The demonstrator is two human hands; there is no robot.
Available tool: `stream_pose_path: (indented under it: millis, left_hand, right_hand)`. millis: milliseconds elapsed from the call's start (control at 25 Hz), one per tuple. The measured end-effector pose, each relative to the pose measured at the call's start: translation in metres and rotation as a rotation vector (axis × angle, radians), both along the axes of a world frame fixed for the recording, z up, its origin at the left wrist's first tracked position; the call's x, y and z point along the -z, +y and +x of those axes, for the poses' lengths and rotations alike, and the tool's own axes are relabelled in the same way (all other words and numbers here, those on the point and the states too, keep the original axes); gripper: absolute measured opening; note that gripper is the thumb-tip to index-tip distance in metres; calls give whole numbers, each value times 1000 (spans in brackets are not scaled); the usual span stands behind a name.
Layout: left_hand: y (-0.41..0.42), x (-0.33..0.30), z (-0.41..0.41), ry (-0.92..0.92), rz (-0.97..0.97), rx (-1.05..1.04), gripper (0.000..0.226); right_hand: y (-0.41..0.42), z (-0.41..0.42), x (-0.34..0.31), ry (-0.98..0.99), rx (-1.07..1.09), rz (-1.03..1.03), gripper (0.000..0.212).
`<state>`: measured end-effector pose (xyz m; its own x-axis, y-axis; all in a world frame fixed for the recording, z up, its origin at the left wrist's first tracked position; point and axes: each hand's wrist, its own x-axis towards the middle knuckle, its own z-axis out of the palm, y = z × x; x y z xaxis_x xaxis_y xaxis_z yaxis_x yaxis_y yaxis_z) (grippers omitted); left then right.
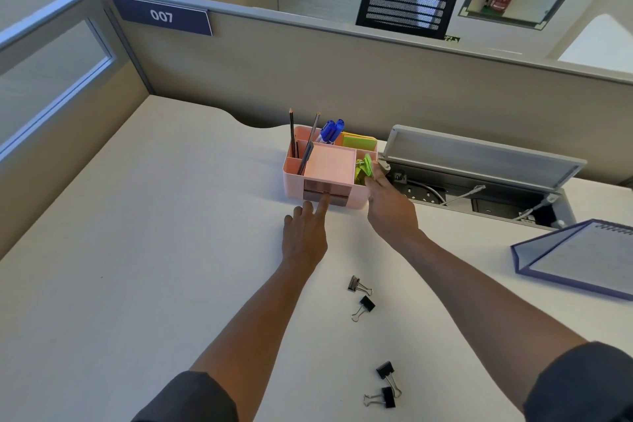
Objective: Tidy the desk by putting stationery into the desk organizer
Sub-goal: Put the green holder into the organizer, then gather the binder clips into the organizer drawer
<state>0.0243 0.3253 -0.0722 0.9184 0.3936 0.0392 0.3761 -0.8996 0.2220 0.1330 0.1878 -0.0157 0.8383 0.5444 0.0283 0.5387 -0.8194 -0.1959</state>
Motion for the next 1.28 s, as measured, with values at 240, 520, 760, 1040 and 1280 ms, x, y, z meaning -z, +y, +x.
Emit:
stream_pose_path:
  millis: [240, 520, 760, 1040, 1280]
  left_hand:
    - [-8, 1, -20, -14, -32, -21, 72]
    - [-14, 3, -42, -25, -53, -28, 71]
    - [-15, 1, -47, -7, -88, -27, 77]
    - [-41, -22, -90, 6, -316, -132, 82]
    - [-113, -35, -168, -125, -592, -10, 70]
  right_hand:
    - [-2, -3, -3, 28, 23, -32, 52]
    - [0, -3, 1, 48, 16, -20, 50]
    - [3, -4, -10, 91, -11, -47, 56]
    - [-45, -59, -14, 130, -34, 217, 58]
    - [-147, -178, 24, 164, -12, 435, 42]
